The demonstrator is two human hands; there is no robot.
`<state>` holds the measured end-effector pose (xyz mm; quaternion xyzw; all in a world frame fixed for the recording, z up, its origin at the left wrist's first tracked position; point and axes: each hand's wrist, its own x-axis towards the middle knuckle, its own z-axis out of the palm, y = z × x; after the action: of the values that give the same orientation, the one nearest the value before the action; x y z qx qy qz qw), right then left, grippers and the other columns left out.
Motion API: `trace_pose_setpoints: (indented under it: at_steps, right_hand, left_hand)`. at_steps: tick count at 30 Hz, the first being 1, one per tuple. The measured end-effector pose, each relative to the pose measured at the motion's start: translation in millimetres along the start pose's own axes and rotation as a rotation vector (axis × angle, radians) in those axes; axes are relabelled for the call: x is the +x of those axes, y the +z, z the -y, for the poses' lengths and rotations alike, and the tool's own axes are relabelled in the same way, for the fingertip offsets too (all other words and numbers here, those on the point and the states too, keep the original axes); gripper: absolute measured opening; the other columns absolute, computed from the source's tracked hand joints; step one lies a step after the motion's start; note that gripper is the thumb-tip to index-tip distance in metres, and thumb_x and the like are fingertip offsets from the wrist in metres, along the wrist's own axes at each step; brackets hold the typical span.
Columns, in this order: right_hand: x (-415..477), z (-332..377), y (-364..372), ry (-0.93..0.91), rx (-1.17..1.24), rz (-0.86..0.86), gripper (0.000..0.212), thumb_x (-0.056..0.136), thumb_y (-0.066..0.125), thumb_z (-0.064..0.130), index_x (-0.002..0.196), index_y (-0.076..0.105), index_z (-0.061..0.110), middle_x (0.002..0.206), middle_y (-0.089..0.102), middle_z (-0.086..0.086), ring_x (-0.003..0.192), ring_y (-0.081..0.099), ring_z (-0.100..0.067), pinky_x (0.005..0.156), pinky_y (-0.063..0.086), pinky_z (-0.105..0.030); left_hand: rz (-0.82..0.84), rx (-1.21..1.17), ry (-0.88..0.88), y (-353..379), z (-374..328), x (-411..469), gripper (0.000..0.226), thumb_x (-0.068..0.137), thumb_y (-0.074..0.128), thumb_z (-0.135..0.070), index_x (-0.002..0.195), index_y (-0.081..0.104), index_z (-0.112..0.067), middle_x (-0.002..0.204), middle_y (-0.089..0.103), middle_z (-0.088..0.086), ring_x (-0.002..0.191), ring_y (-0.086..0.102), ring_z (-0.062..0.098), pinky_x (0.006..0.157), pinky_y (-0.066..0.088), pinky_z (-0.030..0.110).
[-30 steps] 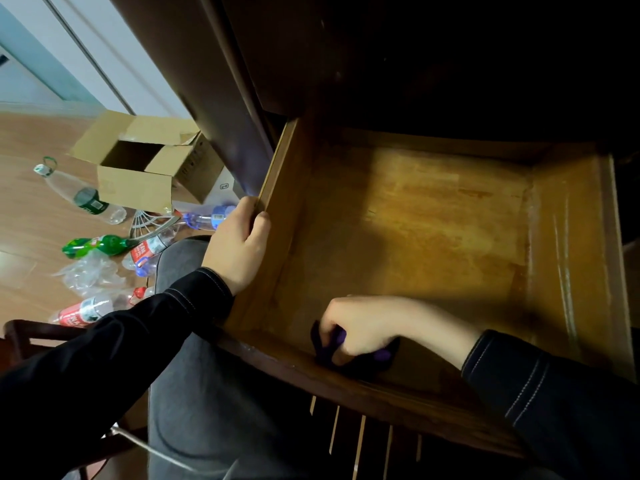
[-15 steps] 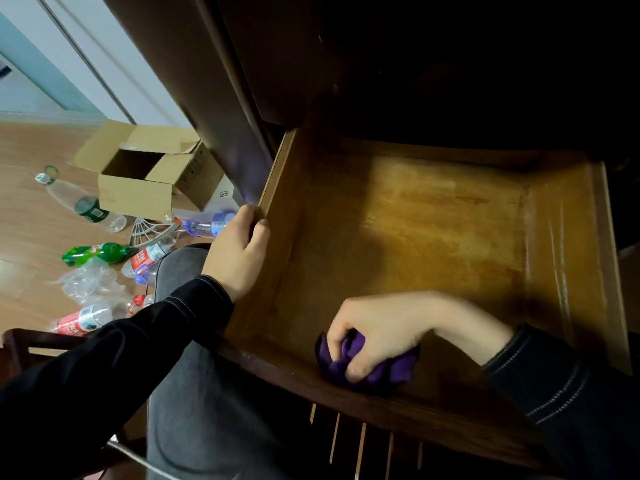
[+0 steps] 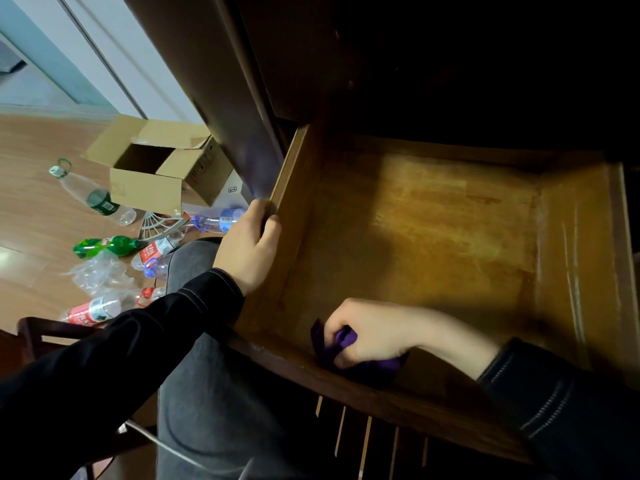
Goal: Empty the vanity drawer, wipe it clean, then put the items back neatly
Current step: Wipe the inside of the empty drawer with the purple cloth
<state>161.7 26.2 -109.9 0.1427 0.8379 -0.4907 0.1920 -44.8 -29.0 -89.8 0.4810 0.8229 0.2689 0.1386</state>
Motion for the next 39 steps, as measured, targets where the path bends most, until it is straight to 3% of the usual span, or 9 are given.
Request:
trace_pose_setpoints:
  at_steps: [3,9,15,20,25,30,33,37,39]
  right_hand:
    - [10.2,1.1,4.9,0.048,-0.055,0.034,0.023,0.088,0.075,0.023,0.112,0.072,0.021,0.104,0.068,0.001,0.095,0.064,-0.022,0.086,0.056,-0.041]
    - [-20.4,2.1,-22.8,-0.093,-0.007,0.144,0.018,0.081,0.080,0.022,0.082,0.066,0.032,0.073,0.063,0.019,0.067,0.056,0.002,0.062,0.046,-0.019]
    - [1.1,-2.9,-1.7,0.074,-0.216,0.162,0.025,0.089,0.075,0.021,0.113,0.071,0.022,0.106,0.068,-0.004,0.094,0.066,-0.027,0.081,0.059,-0.047]
    - [-19.3,-1.6,-25.2,-0.032,-0.140,0.213,0.017,0.080,0.082,0.026,0.086,0.067,0.031,0.078,0.064,0.014,0.070,0.060,-0.004,0.066,0.055,-0.033]
    - [-2.7,-0.9,-6.4,0.059,-0.233,0.194,0.019,0.088,0.075,0.018,0.107,0.070,0.021,0.081,0.055,0.009,0.089,0.062,-0.024,0.075,0.056,-0.039]
    - [-23.9,2.5,-30.2,-0.057,-0.122,0.212,0.017,0.082,0.081,0.021,0.085,0.066,0.028,0.071,0.060,0.019,0.065,0.056,0.000,0.058,0.046,-0.020]
    - [-28.9,6.4,-27.8,-0.072,-0.008,0.171,0.020,0.080,0.081,0.021,0.080,0.064,0.030,0.075,0.063,0.016,0.068,0.058,-0.001,0.062,0.049,-0.023]
    - [-0.4,6.1,-7.4,0.028,-0.165,0.110,0.018,0.089,0.074,0.021,0.106,0.069,0.022,0.104,0.067,0.001,0.091,0.065,-0.022,0.081,0.058,-0.044]
    - [-4.7,13.1,-18.5,0.037,-0.216,0.069,0.020,0.090,0.073,0.022,0.110,0.070,0.021,0.102,0.066,0.002,0.087,0.063,-0.018,0.076,0.058,-0.037]
  left_hand:
    - [-0.001,-0.025,0.009,0.2,-0.6,-0.4,0.038,0.100,0.034,-0.036,0.126,0.051,-0.013,0.107,0.058,0.002,0.094,0.054,0.017,0.076,0.037,0.024]
    - [0.001,-0.056,0.010,2.2,4.5,2.1,0.033,0.092,0.030,-0.044,0.113,0.047,-0.025,0.100,0.058,0.000,0.081,0.052,0.002,0.070,0.040,0.023]
    - [-0.023,-0.059,0.039,1.8,8.4,3.0,0.029,0.094,0.033,-0.041,0.112,0.049,-0.025,0.098,0.059,0.000,0.079,0.051,0.002,0.068,0.036,0.023]
    - [-0.027,-0.061,0.034,1.3,6.8,2.8,0.025,0.093,0.033,-0.041,0.109,0.047,-0.027,0.096,0.059,0.000,0.079,0.052,0.001,0.067,0.038,0.021]
    - [-0.014,-0.061,0.029,0.7,3.4,1.0,0.025,0.093,0.032,-0.041,0.108,0.046,-0.027,0.097,0.060,0.002,0.079,0.051,0.002,0.068,0.038,0.017]
    - [-0.016,-0.068,0.032,1.7,2.8,3.3,0.029,0.093,0.032,-0.041,0.110,0.047,-0.025,0.099,0.060,0.002,0.080,0.051,0.004,0.069,0.037,0.017]
    - [-0.017,-0.058,0.040,0.5,2.5,3.0,0.027,0.093,0.032,-0.041,0.110,0.047,-0.026,0.099,0.059,0.000,0.080,0.051,-0.002,0.068,0.036,0.017]
    - [-0.035,-0.067,0.021,-2.0,7.8,5.5,0.039,0.093,0.032,-0.041,0.120,0.050,-0.018,0.104,0.060,0.003,0.088,0.054,0.015,0.074,0.037,0.029]
    - [-0.120,-0.096,0.049,-16.8,0.2,3.6,0.042,0.094,0.037,-0.038,0.130,0.046,-0.019,0.117,0.059,0.005,0.100,0.053,0.016,0.084,0.038,0.030]
